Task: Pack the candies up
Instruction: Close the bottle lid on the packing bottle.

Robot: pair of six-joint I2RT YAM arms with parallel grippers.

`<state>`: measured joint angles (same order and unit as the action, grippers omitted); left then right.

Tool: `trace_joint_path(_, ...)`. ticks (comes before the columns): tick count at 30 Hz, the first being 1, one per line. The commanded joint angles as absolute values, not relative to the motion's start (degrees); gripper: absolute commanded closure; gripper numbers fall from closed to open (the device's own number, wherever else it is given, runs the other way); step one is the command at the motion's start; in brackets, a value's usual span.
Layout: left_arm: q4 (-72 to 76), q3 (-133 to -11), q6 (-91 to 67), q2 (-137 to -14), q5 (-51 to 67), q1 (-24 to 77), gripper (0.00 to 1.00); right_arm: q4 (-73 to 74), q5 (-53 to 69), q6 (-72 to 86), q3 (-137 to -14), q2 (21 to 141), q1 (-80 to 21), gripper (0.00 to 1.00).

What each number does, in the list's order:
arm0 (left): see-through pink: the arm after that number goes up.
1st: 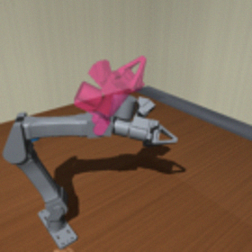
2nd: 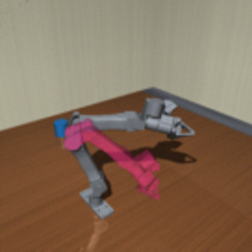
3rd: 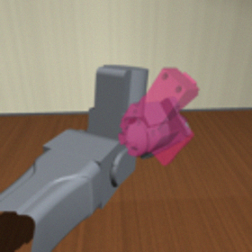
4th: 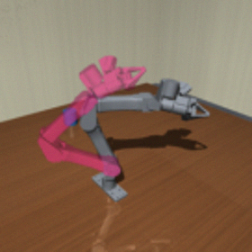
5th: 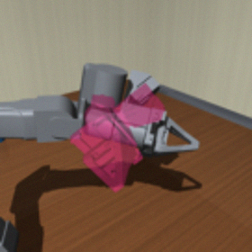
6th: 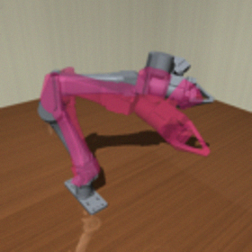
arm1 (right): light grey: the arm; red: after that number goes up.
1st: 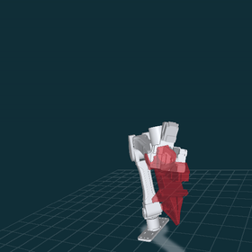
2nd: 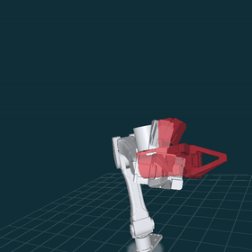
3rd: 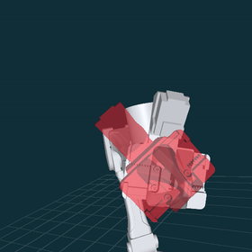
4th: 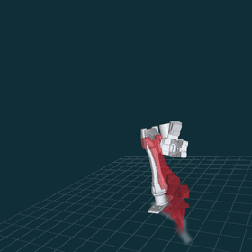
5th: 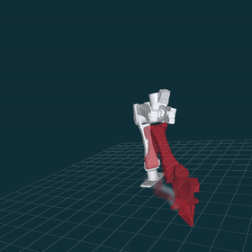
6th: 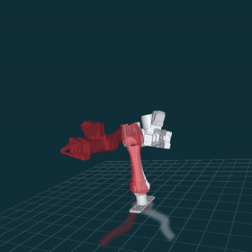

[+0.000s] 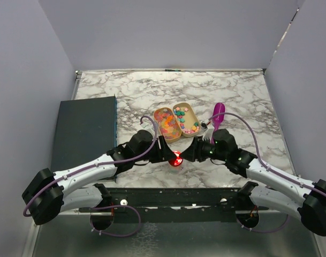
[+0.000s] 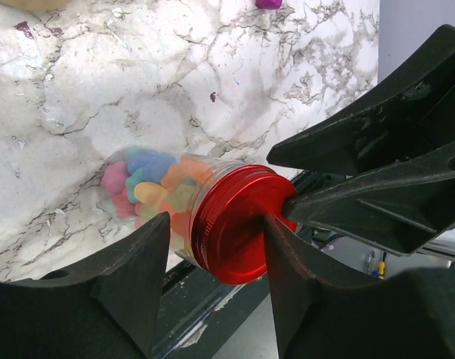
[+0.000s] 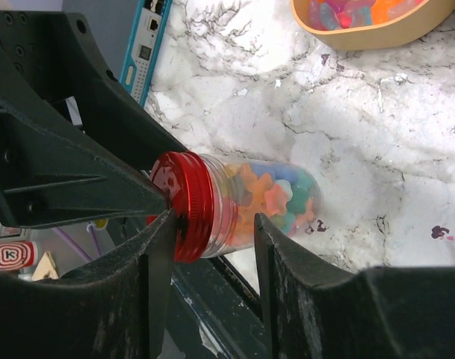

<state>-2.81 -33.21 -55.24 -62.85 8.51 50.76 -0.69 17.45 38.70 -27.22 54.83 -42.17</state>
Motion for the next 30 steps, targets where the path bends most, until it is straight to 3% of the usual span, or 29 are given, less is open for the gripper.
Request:
trace_joint_path(1,-3.26,-34.84,-54.37,-63.81,8.30,51.01,0.45,2.70,14.48,37.13,-27.64,55.99,-43.47,0.56)
trace_joint_path(16,-3.26,-33.73,-54.14,-62.98,7.38,50.90,0.43,5.75,6.26,41.02,-21.77,53.44,-44.31,0.64)
trace_joint_path(25,-7.90,-36.30,-50.52,-57.64,4.02,50.81,0.39,17.82,1.71,32.56,-36.40,51.55,-45.49,0.58)
trace_joint_path(30,-13.50,-41.31,-46.30,-57.26,2.86,50.87,0.42,22.44,0.74,28.71,-44.80,53.86,-48.28,0.58)
